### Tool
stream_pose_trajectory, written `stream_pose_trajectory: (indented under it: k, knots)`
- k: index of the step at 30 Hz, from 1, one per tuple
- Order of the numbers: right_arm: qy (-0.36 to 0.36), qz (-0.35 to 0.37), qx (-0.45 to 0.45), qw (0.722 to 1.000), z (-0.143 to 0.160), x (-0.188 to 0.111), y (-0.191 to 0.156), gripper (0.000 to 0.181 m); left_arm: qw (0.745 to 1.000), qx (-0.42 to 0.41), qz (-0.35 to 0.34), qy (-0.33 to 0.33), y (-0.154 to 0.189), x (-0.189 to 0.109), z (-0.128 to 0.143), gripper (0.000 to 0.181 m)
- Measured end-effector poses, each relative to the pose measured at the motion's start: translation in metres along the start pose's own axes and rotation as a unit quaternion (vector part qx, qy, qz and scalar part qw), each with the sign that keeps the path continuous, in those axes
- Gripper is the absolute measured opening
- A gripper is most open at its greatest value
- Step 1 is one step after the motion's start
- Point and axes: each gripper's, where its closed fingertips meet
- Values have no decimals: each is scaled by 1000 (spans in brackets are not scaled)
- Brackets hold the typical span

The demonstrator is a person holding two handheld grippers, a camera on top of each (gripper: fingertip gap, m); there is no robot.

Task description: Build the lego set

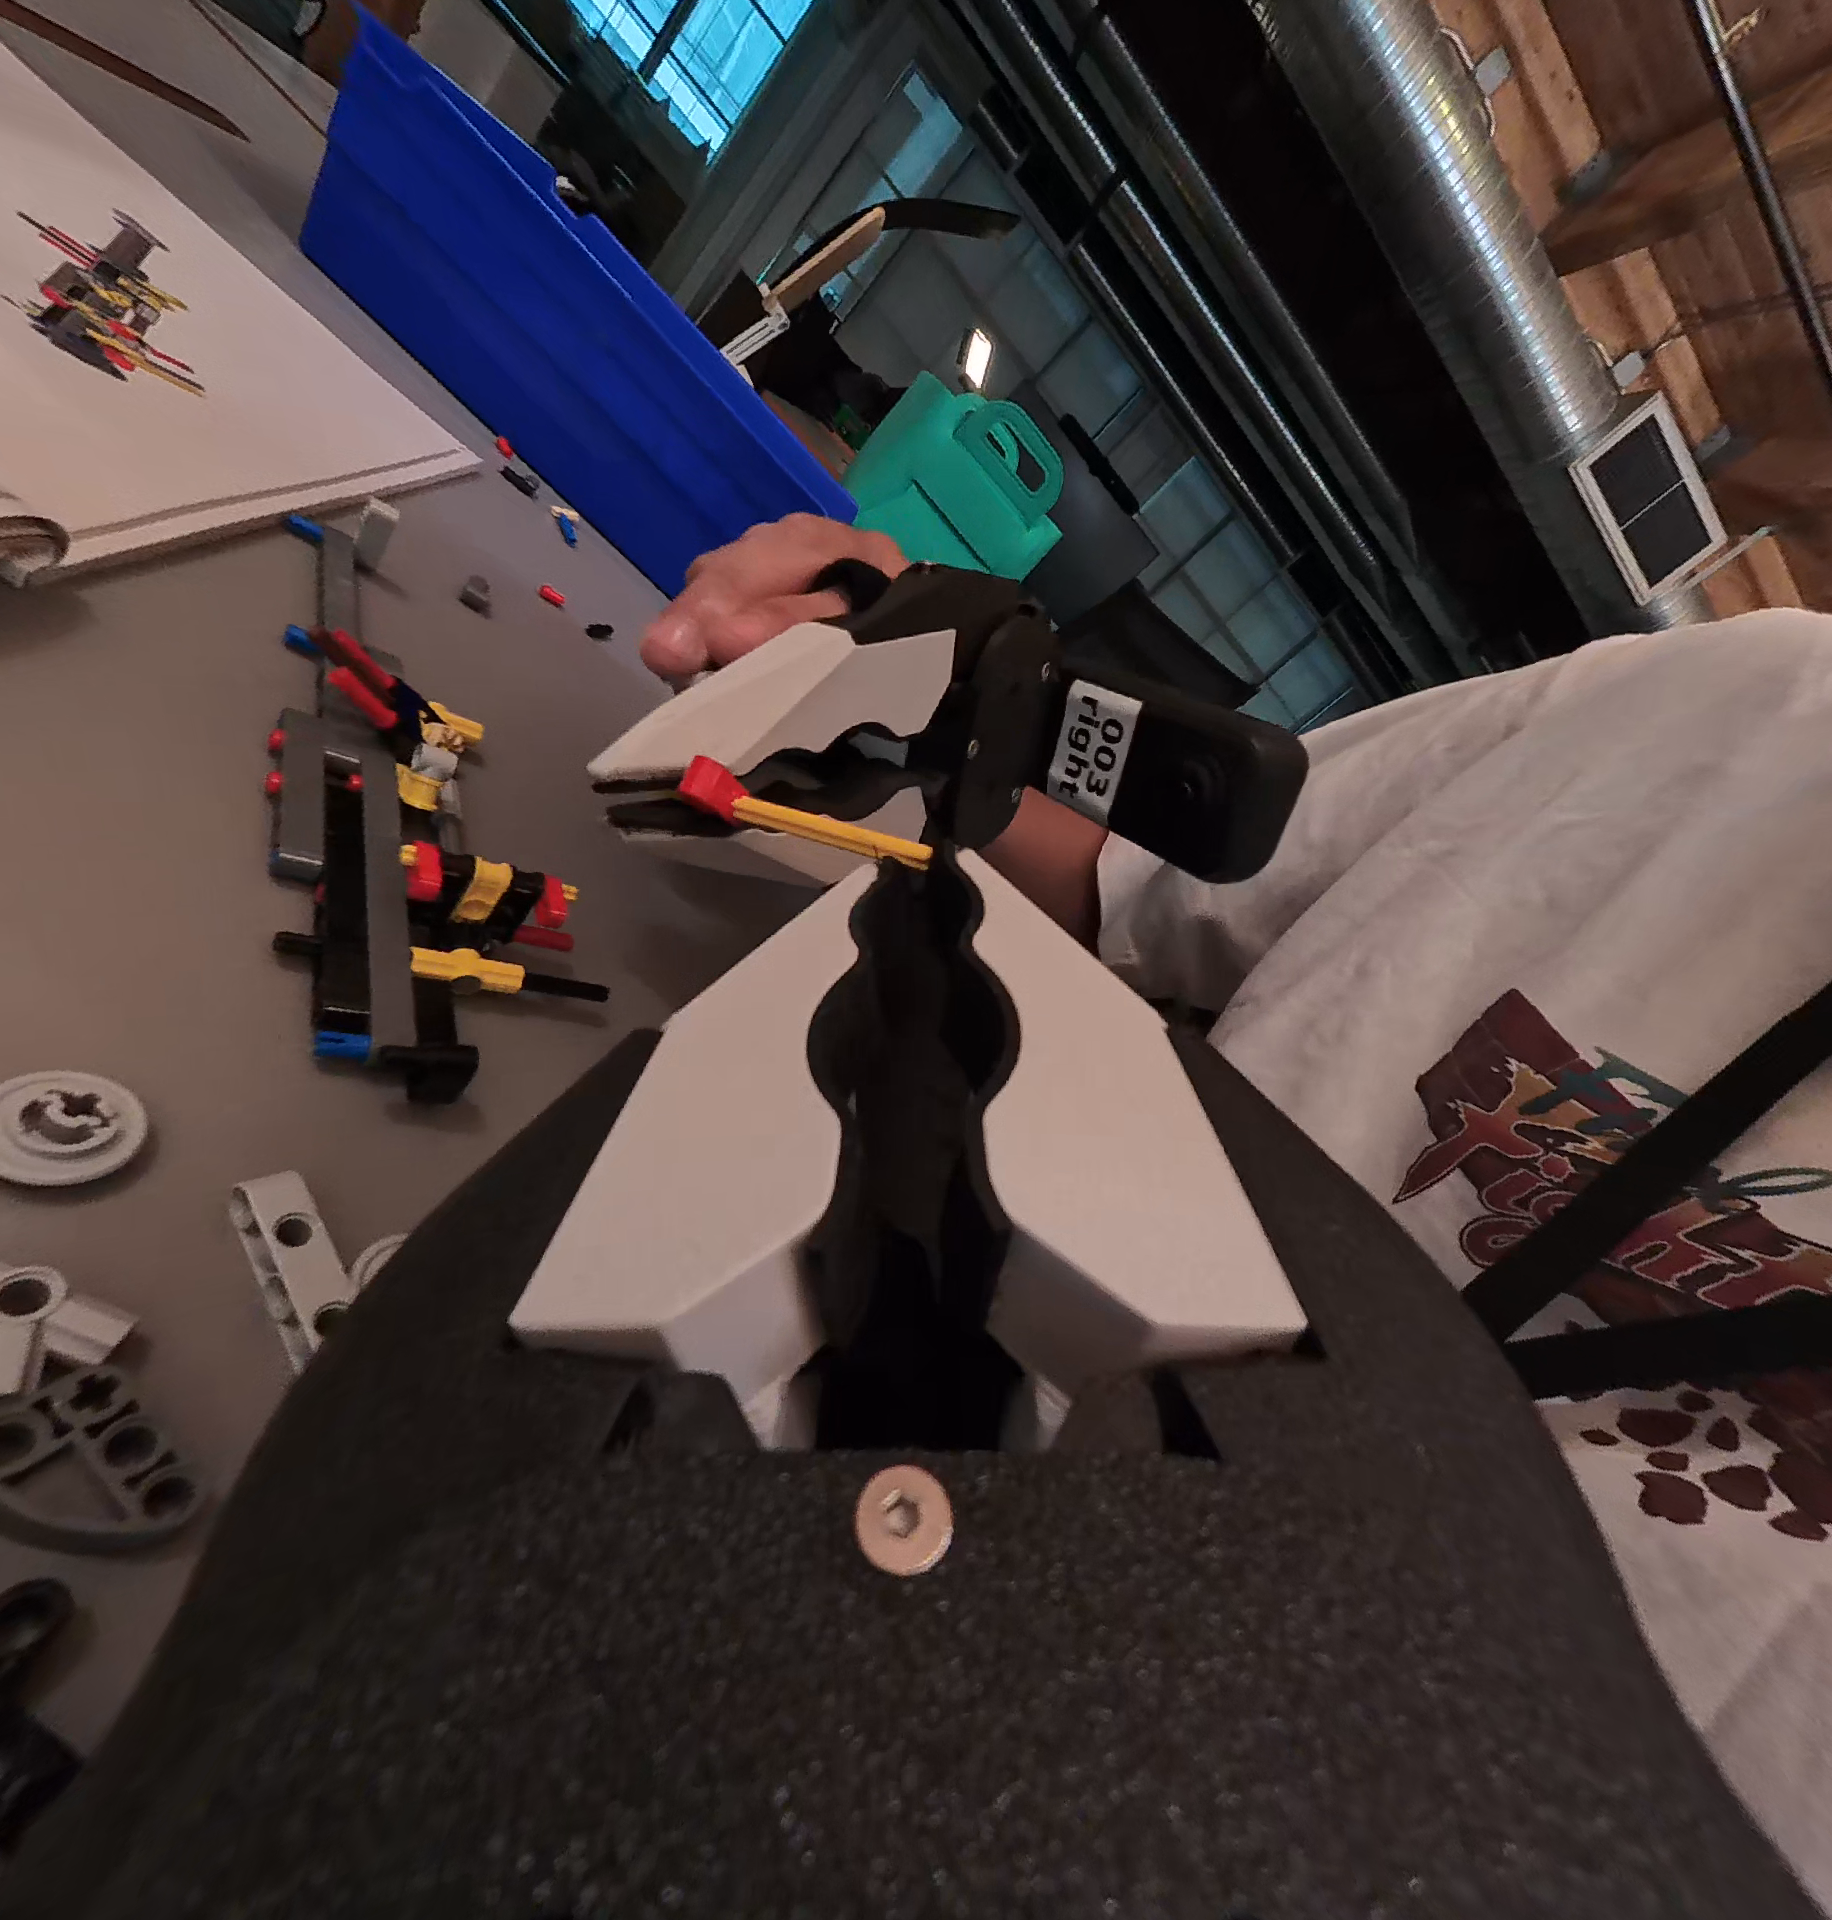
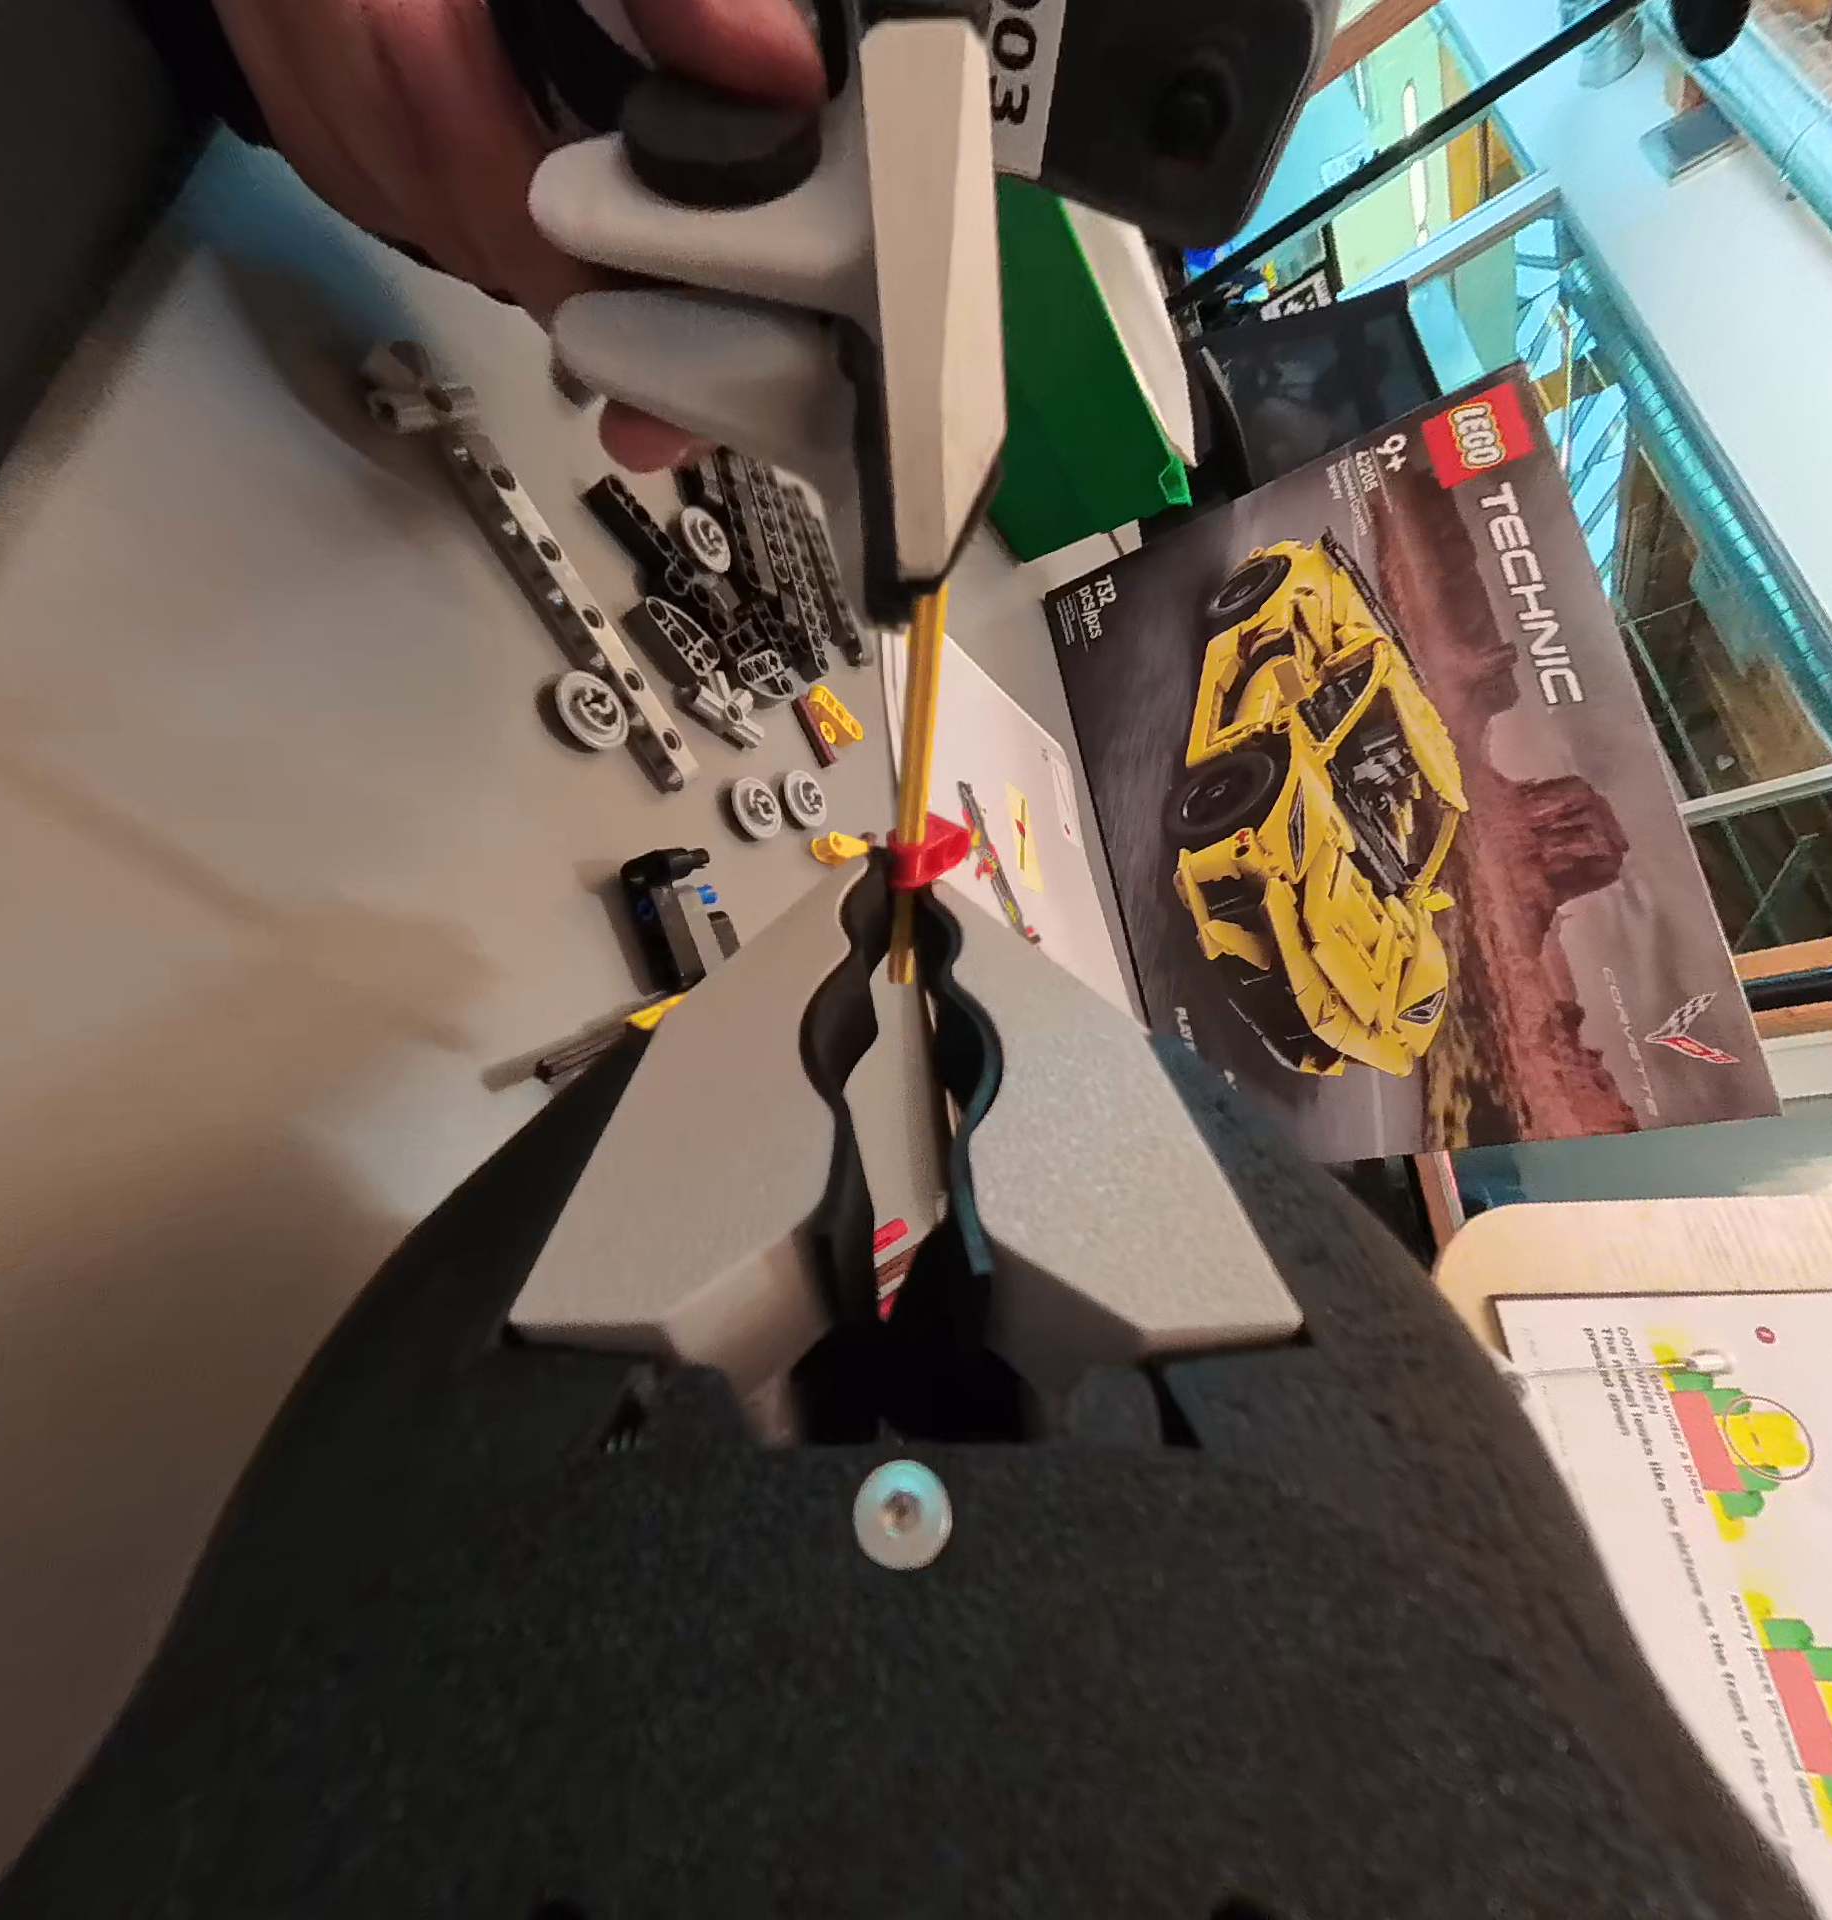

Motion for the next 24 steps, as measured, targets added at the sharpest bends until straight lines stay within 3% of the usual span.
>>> stream_pose_trajectory:
  k: [24]
  knots:
    - [-6, -18, 18, 1000, -2, 5, -6, 1, 1000, 2, -26, -17, -9, 4, 5, 4]
Point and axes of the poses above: each gripper's, where its closed fingertips meet, x out along the fingers, z out of its underside, y = z × x across the jaws, and after that the axes turned 6 degrees about -x, right-handed
